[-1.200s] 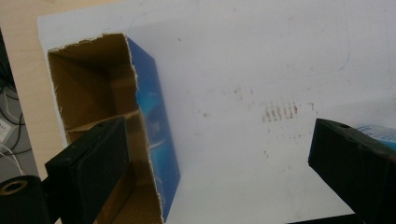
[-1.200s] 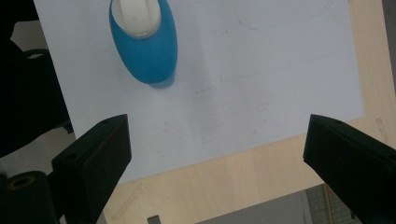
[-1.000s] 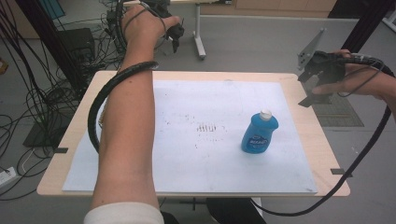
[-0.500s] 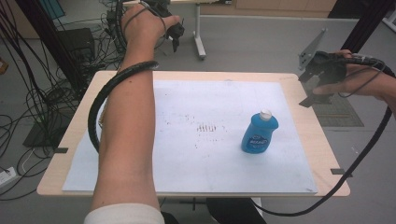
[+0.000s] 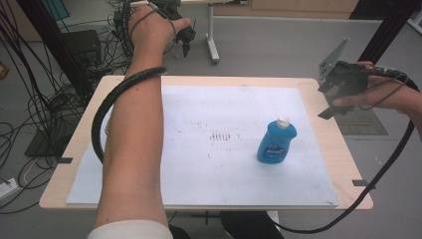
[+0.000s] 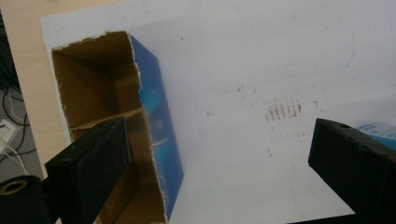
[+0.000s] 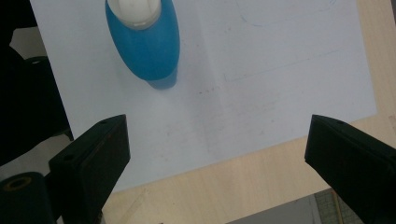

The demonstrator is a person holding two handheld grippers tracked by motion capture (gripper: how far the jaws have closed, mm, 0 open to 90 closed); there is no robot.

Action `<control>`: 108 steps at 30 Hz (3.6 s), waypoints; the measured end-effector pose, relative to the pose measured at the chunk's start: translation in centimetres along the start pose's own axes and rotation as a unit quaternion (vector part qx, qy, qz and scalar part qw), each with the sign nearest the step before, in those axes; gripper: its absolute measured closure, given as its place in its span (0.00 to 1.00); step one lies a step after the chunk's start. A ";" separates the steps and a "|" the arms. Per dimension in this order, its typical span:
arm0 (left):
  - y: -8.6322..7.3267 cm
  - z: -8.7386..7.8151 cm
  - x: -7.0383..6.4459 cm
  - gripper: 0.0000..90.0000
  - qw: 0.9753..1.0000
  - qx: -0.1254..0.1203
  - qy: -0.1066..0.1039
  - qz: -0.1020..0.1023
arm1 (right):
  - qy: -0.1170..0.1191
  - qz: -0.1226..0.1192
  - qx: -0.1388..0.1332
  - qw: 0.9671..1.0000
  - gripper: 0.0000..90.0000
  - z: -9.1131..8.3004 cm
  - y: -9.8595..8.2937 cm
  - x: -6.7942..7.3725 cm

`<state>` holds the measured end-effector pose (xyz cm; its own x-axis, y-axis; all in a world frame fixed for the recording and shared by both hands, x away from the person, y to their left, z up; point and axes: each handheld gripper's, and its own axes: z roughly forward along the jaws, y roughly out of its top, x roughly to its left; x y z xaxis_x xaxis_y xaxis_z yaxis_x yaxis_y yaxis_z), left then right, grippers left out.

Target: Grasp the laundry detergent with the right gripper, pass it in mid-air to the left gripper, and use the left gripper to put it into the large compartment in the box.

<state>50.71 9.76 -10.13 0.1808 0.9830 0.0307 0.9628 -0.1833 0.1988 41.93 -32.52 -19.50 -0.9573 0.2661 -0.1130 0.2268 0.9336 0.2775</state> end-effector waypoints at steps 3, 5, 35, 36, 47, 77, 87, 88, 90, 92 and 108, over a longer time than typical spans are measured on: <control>-0.1 0.1 -0.1 0.06 1.000 0.001 0.000 0.002 | 0.004 0.005 -0.002 1.000 0.07 0.5 -0.5 0.1; -0.1 0.2 -0.2 0.06 1.000 0.001 -0.002 0.003 | 0.007 0.008 -0.003 1.000 0.07 0.8 -0.8 0.2; -0.4 0.7 -1.0 0.06 1.000 0.005 0.002 0.013 | 0.032 0.028 -0.112 0.993 0.06 8.0 -4.9 2.5; -0.4 0.7 -1.0 0.06 1.000 0.006 0.002 0.014 | 0.034 0.028 -0.116 0.992 0.06 8.4 -4.9 2.5; -0.4 0.8 -1.3 0.07 1.000 0.005 0.007 0.021 | 0.051 0.030 -0.177 0.982 0.06 11.3 -5.7 3.3; -0.2 1.4 -1.5 0.07 1.000 0.011 0.013 0.023 | 0.086 0.034 -0.303 0.949 0.03 17.3 -4.9 4.6; -0.2 1.6 -1.5 0.06 1.000 0.014 0.012 0.025 | 0.091 0.033 -0.326 0.940 0.02 18.4 -4.3 4.9; -0.2 1.6 -1.6 0.06 0.999 0.015 0.012 0.026 | 0.093 0.029 -0.330 0.939 0.02 18.5 -4.2 4.9; -0.2 1.6 -1.6 0.06 1.000 0.013 0.011 0.026 | 0.094 0.027 -0.335 0.937 0.02 18.6 -4.1 5.0; -0.1 1.6 -1.6 0.06 1.000 0.013 0.012 0.025 | 0.094 0.028 -0.340 0.935 0.02 18.7 -4.0 5.0; -0.1 1.6 -1.6 0.06 1.000 0.013 0.012 0.026 | 0.094 0.026 -0.356 0.929 0.02 18.8 -4.0 5.1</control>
<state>50.61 8.20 -11.75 0.2254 0.9722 0.0631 0.9575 -0.2331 0.1699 39.50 -30.39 -39.11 -0.9780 0.1967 0.0691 0.1619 0.5075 0.8463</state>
